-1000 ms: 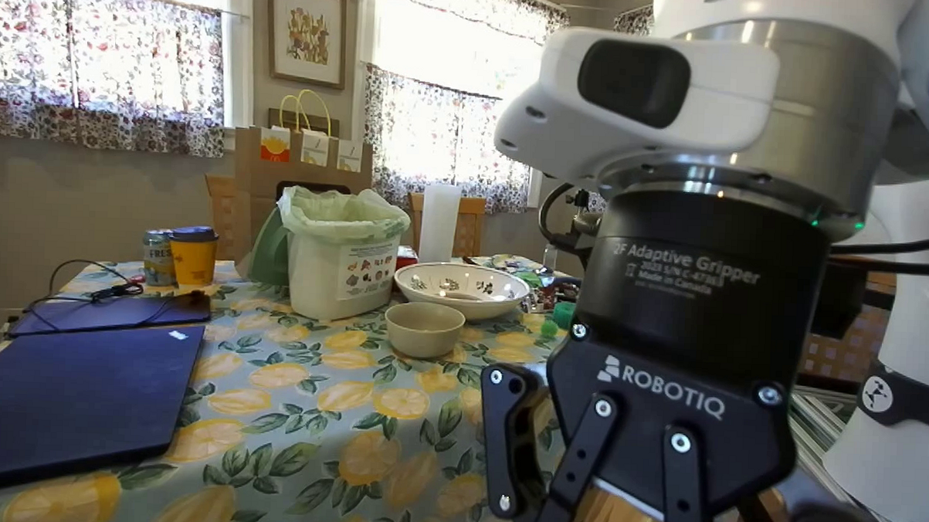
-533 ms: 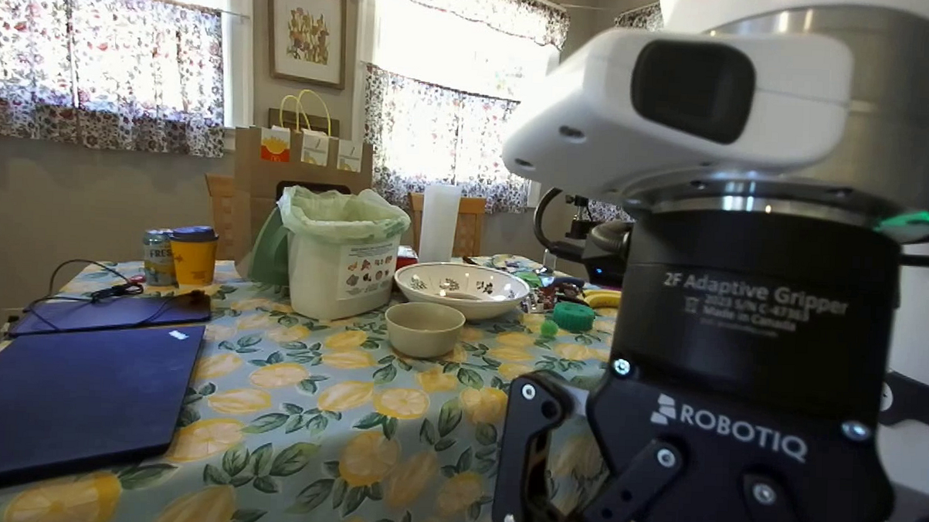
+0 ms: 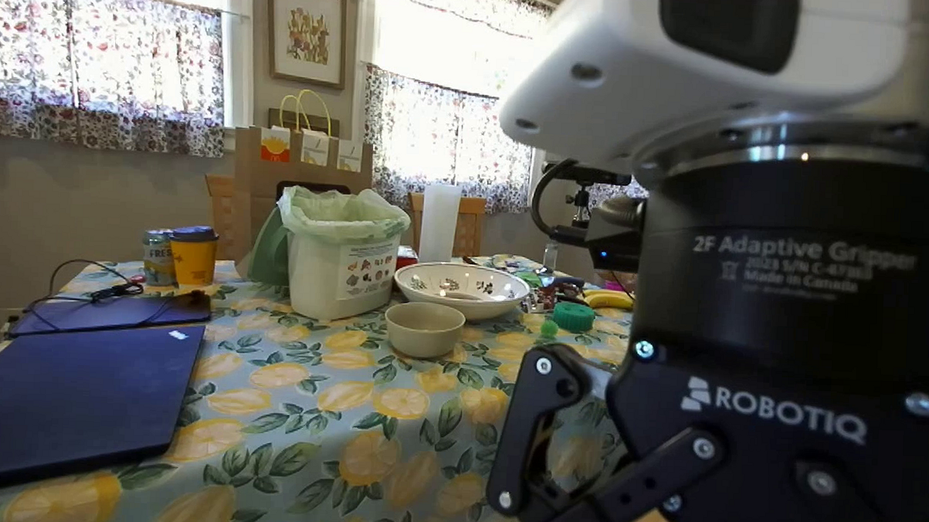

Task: Pull out the chair

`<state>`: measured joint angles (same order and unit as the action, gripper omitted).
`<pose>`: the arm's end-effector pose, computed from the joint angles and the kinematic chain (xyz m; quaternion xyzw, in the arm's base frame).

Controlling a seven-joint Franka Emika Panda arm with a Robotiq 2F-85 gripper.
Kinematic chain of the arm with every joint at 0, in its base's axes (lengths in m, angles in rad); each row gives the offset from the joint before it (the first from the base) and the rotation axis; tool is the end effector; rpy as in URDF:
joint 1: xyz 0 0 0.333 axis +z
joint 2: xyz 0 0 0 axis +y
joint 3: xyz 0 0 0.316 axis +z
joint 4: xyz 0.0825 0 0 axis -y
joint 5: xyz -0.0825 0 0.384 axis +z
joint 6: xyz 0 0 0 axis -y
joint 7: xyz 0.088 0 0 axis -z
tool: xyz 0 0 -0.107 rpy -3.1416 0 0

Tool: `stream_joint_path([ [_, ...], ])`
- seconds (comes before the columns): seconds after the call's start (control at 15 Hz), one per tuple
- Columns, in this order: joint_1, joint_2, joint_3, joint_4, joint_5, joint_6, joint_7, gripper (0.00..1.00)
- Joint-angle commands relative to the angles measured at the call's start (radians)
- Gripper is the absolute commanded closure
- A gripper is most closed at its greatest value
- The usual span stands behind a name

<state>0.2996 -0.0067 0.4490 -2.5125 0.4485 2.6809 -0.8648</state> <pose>0.3592 0.3150 0.2974 -0.8091 -0.5701 -0.0917 0.1093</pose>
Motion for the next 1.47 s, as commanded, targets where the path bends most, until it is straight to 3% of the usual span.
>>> stream_joint_path([
  [0.0,0.044,-0.054,-0.026,0.024,0.057,-0.06,-0.033,0.0],
  [0.33,0.071,-0.116,-0.077,0.05,0.088,-0.073,-0.002,0.0],
  [0.8,0.068,-0.154,-0.139,0.041,0.035,-0.061,0.091,0.0],
  [1.13,0.042,-0.174,-0.169,0.029,-0.054,-0.017,0.269,0.0],
  [1.4,0.009,-0.193,-0.181,0.019,-0.205,0.03,0.484,0.0],
])
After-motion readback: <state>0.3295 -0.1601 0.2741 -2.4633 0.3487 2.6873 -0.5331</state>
